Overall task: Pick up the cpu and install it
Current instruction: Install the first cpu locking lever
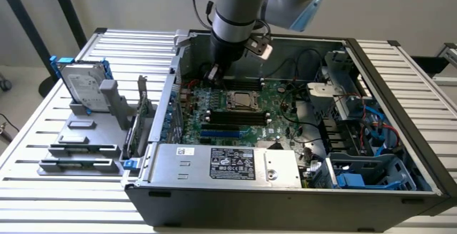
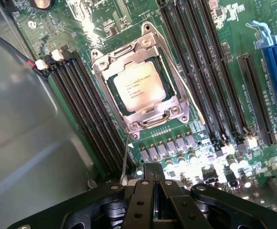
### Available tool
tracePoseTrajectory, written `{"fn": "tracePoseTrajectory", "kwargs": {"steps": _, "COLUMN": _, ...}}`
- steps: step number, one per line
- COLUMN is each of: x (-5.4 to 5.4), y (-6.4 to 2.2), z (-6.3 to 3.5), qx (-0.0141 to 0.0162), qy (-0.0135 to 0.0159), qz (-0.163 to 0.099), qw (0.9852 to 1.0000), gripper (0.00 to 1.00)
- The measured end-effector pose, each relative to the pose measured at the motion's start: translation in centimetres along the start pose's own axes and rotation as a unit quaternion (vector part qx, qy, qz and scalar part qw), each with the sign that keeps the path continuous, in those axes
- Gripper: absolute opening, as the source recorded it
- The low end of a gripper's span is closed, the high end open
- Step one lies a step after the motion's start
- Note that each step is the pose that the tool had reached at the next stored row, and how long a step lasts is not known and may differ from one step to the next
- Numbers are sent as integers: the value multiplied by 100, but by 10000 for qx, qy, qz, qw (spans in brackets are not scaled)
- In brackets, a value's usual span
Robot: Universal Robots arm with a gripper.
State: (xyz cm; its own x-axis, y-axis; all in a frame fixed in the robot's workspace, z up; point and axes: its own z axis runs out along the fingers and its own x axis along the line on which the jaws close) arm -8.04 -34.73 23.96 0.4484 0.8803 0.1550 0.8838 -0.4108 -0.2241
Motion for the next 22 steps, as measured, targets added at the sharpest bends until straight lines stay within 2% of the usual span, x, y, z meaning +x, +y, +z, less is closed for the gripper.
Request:
{"fn": "tracePoseTrajectory", "kwargs": {"steps": 2, "x": -23, "y": -38, "z": -11, "qx": 44, "qy": 62, "qz": 5, "qw": 10000, "gripper": 11}}
{"fn": "tracePoseTrajectory", "kwargs": {"steps": 4, "x": -65, "y": -103, "z": -15, "qx": 79, "qy": 111, "qz": -2, "qw": 9999, "gripper": 11}}
{"fn": "tracePoseTrajectory", "kwargs": {"steps": 8, "x": -106, "y": -188, "z": -13, "qx": 125, "qy": 210, "qz": 21, "qw": 9997, "gripper": 11}}
{"fn": "tracePoseTrajectory", "kwargs": {"steps": 10, "x": -115, "y": -207, "z": -13, "qx": 136, "qy": 267, "qz": 75, "qw": 9995, "gripper": 11}}
{"fn": "tracePoseTrajectory", "kwargs": {"steps": 16, "x": -117, "y": -212, "z": -12, "qx": 123, "qy": 432, "qz": 374, "qw": 9983, "gripper": 11}}
{"fn": "tracePoseTrajectory", "kwargs": {"steps": 18, "x": -117, "y": -213, "z": -12, "qx": 134, "qy": 509, "qz": 461, "qw": 9975, "gripper": 11}}
{"fn": "tracePoseTrajectory", "kwargs": {"steps": 22, "x": -118, "y": -213, "z": -12, "qx": 198, "qy": 709, "qz": 583, "qw": 9956, "gripper": 11}}
